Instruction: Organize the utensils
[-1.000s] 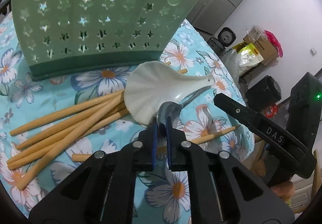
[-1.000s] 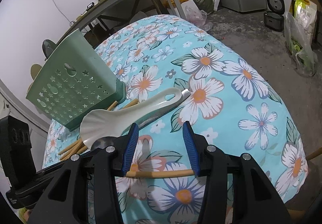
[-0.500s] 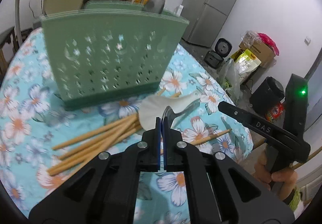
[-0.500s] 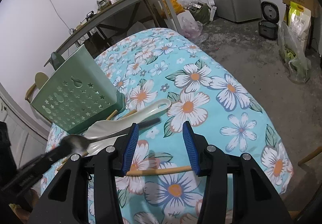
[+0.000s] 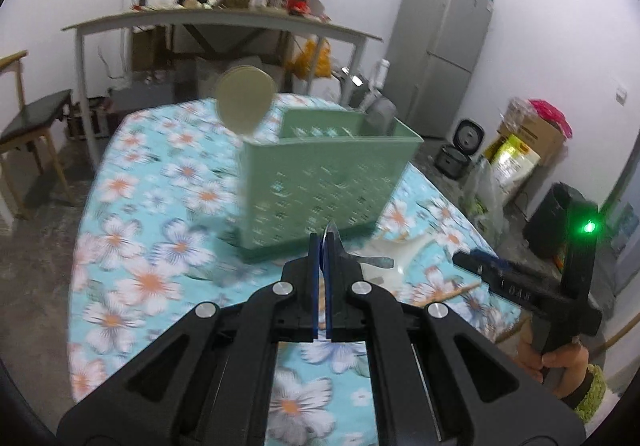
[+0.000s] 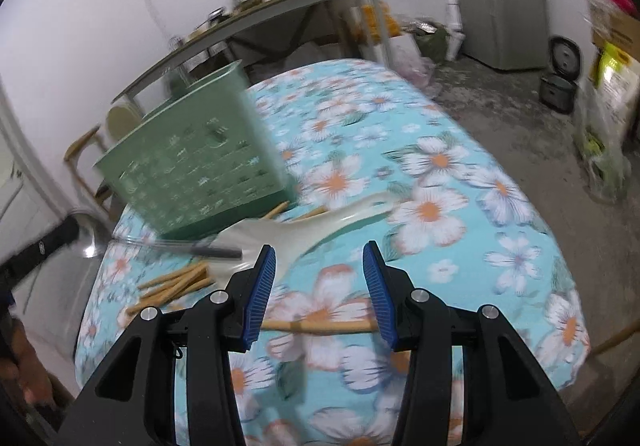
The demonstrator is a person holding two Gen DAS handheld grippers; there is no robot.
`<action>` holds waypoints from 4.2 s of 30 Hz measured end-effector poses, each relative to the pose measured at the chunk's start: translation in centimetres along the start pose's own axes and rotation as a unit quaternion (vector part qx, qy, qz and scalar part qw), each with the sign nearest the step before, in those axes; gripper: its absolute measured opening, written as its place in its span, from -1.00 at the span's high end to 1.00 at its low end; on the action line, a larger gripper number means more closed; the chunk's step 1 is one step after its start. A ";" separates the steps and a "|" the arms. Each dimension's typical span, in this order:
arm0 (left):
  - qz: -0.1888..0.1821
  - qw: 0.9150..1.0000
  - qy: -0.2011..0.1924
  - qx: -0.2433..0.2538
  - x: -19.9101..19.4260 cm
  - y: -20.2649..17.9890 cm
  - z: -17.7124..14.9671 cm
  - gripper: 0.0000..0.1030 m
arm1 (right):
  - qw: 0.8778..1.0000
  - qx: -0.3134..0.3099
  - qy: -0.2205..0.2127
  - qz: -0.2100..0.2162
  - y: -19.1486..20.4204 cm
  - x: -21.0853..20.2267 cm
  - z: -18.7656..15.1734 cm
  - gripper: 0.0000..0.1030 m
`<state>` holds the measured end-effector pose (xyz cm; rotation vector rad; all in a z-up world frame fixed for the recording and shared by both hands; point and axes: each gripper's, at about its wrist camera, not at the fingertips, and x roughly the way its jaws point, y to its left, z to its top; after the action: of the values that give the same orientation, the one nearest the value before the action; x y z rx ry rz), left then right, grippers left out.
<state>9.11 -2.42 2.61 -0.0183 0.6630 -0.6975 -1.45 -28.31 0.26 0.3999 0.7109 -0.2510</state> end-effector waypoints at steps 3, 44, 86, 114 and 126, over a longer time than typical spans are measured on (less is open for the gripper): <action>0.015 1.000 -0.017 -0.009 -1.4 1.5 0.3 0.98 | 0.999 -0.029 0.014 0.012 2.0 1.1 -0.5 0.13; 0.034 0.996 -0.081 -0.028 -6.2 6.0 1.6 0.97 | 0.964 -0.220 0.018 -0.149 13.1 4.0 -0.5 0.86; 0.081 0.975 -0.160 0.129 -4.1 -0.5 13.3 0.97 | 0.999 -0.005 -0.033 0.039 2.9 -4.1 6.7 0.96; 0.049 0.994 -0.081 0.047 0.3 3.8 9.5 0.19 | 0.997 -0.001 -0.053 0.047 2.2 -5.8 8.0 0.96; 0.049 0.997 -0.066 -0.015 -0.7 6.6 5.2 0.05 | 0.991 -0.028 -0.110 0.075 4.4 -9.9 12.2 0.96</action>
<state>15.54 2.13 5.62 -0.0583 0.5447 -0.5860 -0.07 -28.84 16.45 0.3646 0.4674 -0.1292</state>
